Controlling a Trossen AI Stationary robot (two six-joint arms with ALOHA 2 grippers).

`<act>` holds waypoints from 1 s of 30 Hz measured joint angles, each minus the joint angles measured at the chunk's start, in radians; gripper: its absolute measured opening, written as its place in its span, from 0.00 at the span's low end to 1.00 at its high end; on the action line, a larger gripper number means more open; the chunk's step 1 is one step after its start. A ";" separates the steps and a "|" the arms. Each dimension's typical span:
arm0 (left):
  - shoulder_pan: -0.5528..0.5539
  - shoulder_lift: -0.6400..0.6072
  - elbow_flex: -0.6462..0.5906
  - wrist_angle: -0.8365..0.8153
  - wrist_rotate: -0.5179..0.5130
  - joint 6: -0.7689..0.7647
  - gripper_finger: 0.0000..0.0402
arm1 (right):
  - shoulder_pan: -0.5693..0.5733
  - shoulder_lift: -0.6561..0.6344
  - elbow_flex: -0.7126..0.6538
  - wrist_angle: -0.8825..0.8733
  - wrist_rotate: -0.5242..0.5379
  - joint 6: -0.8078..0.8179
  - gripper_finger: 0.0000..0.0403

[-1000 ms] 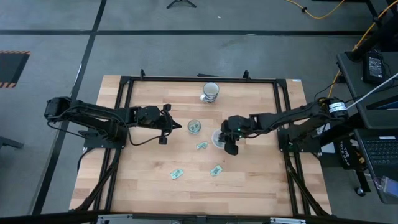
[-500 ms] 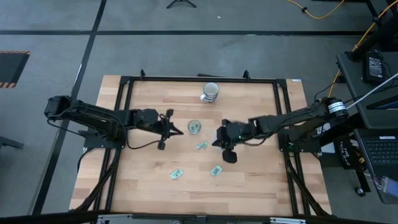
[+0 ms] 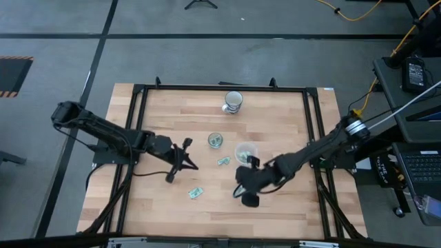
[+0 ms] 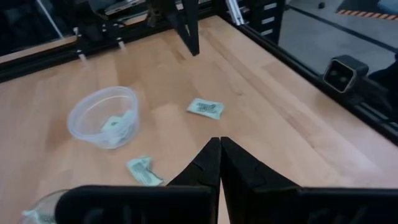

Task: Pick and place Stevia / Truvia into bins
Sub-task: Put the stevia packet into the transparent container

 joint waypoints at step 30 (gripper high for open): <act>-0.063 0.000 0.000 -0.069 -0.220 -0.110 0.01 | 0.091 0.270 0.269 -0.264 0.040 0.112 0.24</act>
